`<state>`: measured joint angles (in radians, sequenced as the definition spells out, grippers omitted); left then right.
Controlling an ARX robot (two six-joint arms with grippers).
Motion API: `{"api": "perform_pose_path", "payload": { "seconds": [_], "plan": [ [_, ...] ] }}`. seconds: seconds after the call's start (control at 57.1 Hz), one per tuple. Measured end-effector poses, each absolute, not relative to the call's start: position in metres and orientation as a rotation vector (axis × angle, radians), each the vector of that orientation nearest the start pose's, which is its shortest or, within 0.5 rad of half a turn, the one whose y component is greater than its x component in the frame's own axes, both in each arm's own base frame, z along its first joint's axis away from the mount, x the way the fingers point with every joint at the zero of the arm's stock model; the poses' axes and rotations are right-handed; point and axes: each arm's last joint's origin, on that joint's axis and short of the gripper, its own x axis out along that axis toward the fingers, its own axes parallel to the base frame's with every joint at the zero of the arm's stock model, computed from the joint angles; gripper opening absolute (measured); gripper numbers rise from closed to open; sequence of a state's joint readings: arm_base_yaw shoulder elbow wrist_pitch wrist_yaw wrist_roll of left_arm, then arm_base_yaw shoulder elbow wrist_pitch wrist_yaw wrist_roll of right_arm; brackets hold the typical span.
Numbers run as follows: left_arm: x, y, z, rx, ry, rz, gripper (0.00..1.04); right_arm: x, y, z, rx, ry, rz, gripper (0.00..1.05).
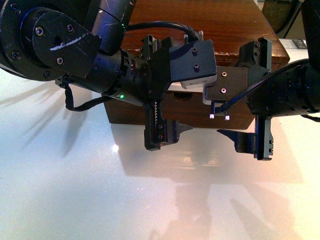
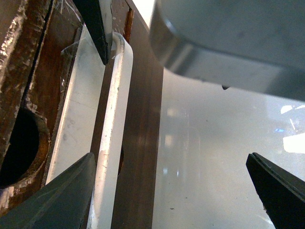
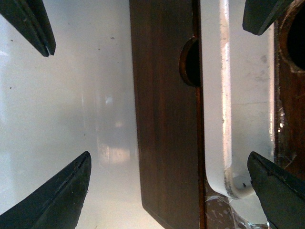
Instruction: Open drawer
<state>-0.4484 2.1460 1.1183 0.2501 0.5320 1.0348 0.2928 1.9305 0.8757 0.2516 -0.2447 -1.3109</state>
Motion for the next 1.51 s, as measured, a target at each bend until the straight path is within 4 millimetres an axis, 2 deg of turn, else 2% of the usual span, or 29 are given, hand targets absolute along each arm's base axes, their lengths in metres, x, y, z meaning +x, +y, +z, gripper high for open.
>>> {"api": "perform_pose_path", "payload": {
  "seconds": [0.508,0.928,1.505],
  "plan": [
    [0.368,-0.183,0.074,0.901,0.264,-1.235,0.96,0.337,0.117,0.091,-1.246,0.366,0.959,0.96],
    [0.368,-0.184,0.069,0.973,0.265,-1.229,0.96,0.339,0.125,0.086,-1.289,0.359,0.951,0.96],
    [0.364,-0.183,0.064,0.987,0.286,-1.25,0.96,0.337,0.131,0.078,-1.305,0.358,0.971,0.96]
  ]
}}
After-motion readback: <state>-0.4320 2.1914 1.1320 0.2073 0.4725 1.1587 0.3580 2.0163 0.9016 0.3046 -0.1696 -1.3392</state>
